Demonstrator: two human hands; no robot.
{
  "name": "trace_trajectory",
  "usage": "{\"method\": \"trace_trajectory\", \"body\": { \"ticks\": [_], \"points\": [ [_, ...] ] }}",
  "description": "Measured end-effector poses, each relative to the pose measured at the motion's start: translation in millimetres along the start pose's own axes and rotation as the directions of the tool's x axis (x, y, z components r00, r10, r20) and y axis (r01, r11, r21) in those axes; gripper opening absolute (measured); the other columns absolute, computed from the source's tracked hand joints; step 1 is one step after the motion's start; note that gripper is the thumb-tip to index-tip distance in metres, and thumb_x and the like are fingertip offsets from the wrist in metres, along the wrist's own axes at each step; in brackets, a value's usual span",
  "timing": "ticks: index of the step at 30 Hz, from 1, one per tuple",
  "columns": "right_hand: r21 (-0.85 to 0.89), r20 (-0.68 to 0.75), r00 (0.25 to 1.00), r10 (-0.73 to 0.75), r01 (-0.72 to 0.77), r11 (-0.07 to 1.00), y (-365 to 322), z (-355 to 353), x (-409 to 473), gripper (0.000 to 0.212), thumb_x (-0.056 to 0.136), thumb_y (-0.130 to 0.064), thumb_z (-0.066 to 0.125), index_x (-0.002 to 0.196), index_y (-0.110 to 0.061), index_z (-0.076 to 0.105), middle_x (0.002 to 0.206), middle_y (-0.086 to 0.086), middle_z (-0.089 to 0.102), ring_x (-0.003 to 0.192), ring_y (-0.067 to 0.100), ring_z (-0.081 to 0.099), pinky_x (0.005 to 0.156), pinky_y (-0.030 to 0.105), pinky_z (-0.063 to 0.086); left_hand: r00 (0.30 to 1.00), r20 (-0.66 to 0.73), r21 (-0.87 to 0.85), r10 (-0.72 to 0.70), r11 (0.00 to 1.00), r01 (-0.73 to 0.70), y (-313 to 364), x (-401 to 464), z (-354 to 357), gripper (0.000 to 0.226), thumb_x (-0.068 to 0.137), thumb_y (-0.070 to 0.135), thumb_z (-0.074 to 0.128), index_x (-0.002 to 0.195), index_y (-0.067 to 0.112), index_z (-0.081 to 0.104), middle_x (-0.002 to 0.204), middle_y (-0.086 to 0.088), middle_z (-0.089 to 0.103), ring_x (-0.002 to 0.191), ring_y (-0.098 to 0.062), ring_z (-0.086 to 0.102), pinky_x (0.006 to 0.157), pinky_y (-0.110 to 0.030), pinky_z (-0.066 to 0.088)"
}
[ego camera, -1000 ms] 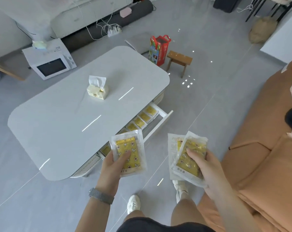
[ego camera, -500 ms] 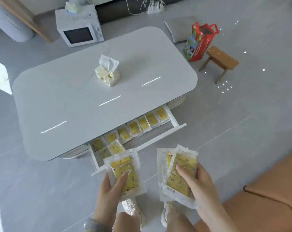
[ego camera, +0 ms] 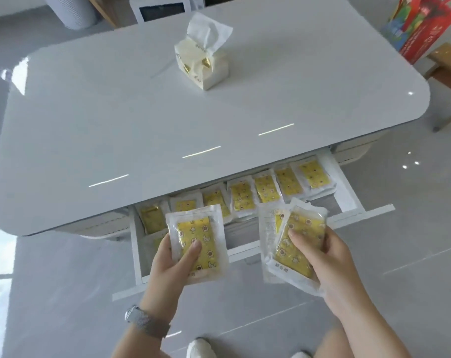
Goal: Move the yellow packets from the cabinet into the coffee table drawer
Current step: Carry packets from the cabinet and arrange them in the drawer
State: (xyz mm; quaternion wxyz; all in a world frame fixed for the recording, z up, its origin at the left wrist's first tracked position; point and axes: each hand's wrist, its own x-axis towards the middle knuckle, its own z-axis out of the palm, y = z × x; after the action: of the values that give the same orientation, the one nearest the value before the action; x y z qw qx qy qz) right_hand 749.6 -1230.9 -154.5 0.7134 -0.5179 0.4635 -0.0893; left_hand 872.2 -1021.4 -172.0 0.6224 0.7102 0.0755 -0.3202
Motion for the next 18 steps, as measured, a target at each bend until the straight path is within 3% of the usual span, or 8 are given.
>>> {"method": "trace_trajectory", "body": {
  "ticks": [2, 6, 9, 14, 18],
  "points": [
    [-0.062, 0.068, 0.997, -0.047, 0.052, 0.997, 20.6, 14.3, 32.1, 0.019, 0.082, -0.017, 0.074, 0.101, -0.018, 0.068, 0.094, 0.000, 0.076, 0.086, 0.014, 0.073, 0.071, 0.028, 0.056, 0.999, -0.041, -0.010, 0.026, 1.000, -0.027, -21.1, 30.9, -6.3, 0.026, 0.089, 0.014, 0.063, 0.115, 0.010, 0.061, 0.107, -0.011, 0.073, 0.097, -0.028, 0.071, 0.083, -0.040, 0.058],
    [-0.134, 0.205, 0.965, -0.162, 0.192, 0.972, 46.9, 44.1, 79.0, 0.022, 0.083, -0.020, 0.074, 0.103, -0.021, 0.067, 0.096, -0.002, 0.076, 0.090, 0.014, 0.072, 0.079, 0.034, 0.056, 0.992, -0.099, -0.072, 0.074, 0.994, -0.081, -47.9, 76.5, -18.9, 0.027, 0.091, 0.016, 0.063, 0.117, 0.009, 0.061, 0.106, -0.011, 0.073, 0.097, -0.028, 0.071, 0.084, -0.044, 0.056],
    [-0.136, 0.243, 0.946, -0.214, 0.252, 0.958, 49.8, 59.0, 103.7, 0.022, 0.084, -0.019, 0.074, 0.104, -0.022, 0.066, 0.095, -0.005, 0.076, 0.088, 0.011, 0.072, 0.077, 0.031, 0.056, 0.984, -0.107, -0.090, 0.142, 0.984, -0.152, -53.1, 94.4, -26.4, 0.026, 0.091, 0.015, 0.063, 0.116, 0.009, 0.060, 0.106, -0.012, 0.073, 0.096, -0.028, 0.071, 0.084, -0.043, 0.057],
    [-0.166, 0.347, 0.913, -0.216, 0.287, 0.944, 57.2, 87.5, 126.6, 0.023, 0.084, -0.022, 0.074, 0.106, -0.019, 0.066, 0.095, -0.004, 0.076, 0.087, 0.011, 0.073, 0.080, 0.033, 0.056, 0.974, -0.097, -0.164, 0.204, 0.962, -0.218, -64.1, 95.4, -33.3, 0.026, 0.091, 0.015, 0.062, 0.117, 0.010, 0.061, 0.106, -0.012, 0.073, 0.096, -0.028, 0.071, 0.079, -0.040, 0.059],
    [-0.232, 0.359, 0.925, -0.121, 0.214, 0.949, 82.5, 100.2, 132.5, 0.027, 0.083, -0.026, 0.075, 0.107, -0.016, 0.067, 0.094, -0.002, 0.076, 0.090, 0.015, 0.073, 0.087, 0.038, 0.055, 0.960, -0.164, -0.198, 0.228, 0.945, -0.258, -74.4, 89.1, -40.6, 0.025, 0.091, 0.015, 0.063, 0.115, 0.009, 0.062, 0.105, -0.012, 0.073, 0.095, -0.028, 0.072, 0.081, -0.044, 0.058]
  ]
}}
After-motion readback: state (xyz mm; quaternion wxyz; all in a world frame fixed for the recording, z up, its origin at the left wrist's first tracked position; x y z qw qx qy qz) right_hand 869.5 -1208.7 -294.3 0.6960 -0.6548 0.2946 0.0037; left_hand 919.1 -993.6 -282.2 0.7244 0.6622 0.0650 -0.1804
